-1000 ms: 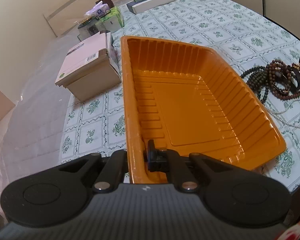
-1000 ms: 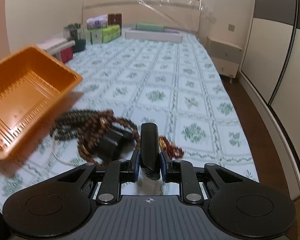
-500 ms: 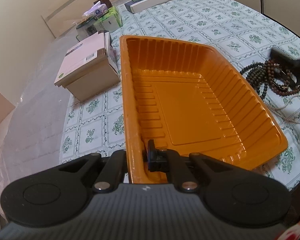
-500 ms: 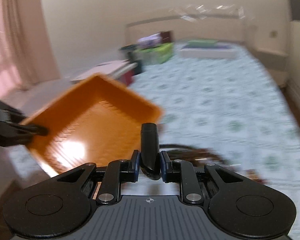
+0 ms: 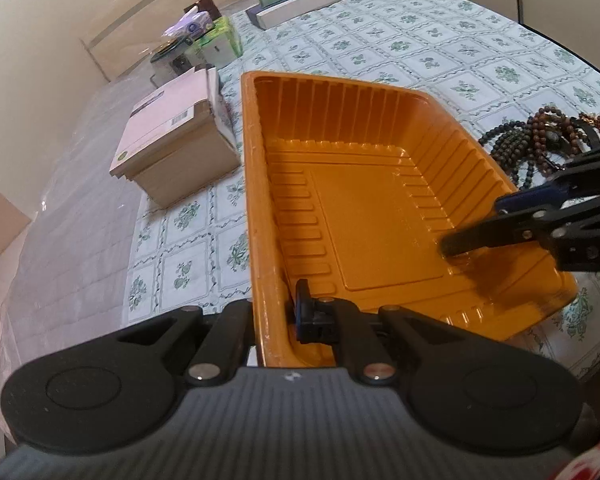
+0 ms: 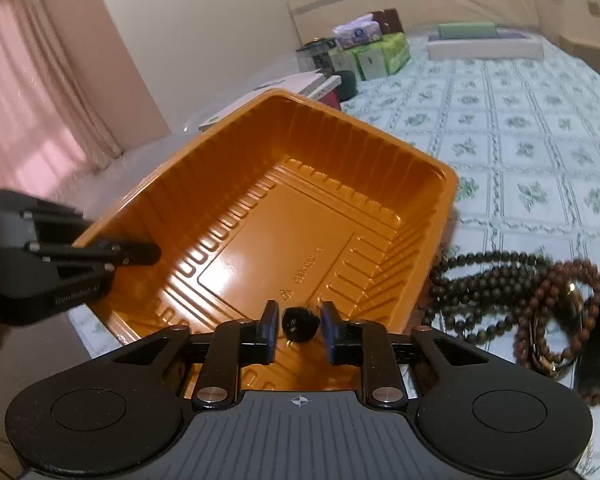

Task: Organize jewelry
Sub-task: 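Carry the black case into the orange tray with the right tool and release, then grasp the red bead bracelet with the right tool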

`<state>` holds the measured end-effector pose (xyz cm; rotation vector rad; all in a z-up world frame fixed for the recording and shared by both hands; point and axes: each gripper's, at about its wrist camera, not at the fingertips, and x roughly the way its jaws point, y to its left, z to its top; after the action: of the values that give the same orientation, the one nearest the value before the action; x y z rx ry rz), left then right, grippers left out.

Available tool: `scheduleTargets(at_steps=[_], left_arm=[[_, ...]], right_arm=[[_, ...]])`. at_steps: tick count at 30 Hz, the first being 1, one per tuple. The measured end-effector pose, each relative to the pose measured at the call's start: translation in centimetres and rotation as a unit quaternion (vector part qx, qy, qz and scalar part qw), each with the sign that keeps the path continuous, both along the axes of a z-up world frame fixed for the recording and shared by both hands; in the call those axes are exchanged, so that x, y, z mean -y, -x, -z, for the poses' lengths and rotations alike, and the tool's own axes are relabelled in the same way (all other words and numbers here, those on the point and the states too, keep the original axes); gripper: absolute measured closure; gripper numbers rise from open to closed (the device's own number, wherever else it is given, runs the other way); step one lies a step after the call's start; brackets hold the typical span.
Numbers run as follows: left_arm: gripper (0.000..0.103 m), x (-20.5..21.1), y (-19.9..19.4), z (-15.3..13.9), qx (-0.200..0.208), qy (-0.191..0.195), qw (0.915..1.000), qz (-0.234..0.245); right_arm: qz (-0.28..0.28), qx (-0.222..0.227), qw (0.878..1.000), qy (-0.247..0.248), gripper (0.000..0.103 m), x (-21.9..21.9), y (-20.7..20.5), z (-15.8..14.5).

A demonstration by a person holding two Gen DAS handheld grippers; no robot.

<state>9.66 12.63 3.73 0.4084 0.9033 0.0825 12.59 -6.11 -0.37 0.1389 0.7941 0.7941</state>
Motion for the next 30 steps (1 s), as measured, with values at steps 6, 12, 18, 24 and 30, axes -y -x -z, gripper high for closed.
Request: scheduleTargets(at_steps=[6, 12, 18, 24, 30], left_arm=[[0.099, -0.6, 0.6, 0.2, 0.0, 0.009, 0.9998, -0.016], [0.099, -1.5, 1.1, 0.0, 0.0, 0.005, 0.9996, -0.028], [0.099, -1.8, 1.4, 0.0, 0.001, 0.003, 0.9994, -0.035], [0.099, -1.6, 1.4, 0.0, 0.0, -0.001, 0.9992, -0.039], [0.099, -1.6, 1.3, 0.1, -0.003, -0.002, 0.9992, -0.041]], right_arm=[[0.062, 0.035, 0.997, -0.001, 0.054, 4.7, 0.6, -1.3], [0.165, 0.068, 0.982, 0.053, 0.054, 12.0, 1.2, -1.0], [0.236, 0.067, 0.964, 0.105, 0.054, 19.1, -0.2, 0.6], [0.234, 0.052, 0.962, 0.134, 0.055, 20.8, -2.6, 2.3], [0.21, 0.044, 0.967, 0.139, 0.065, 19.5, -4.5, 4.2]])
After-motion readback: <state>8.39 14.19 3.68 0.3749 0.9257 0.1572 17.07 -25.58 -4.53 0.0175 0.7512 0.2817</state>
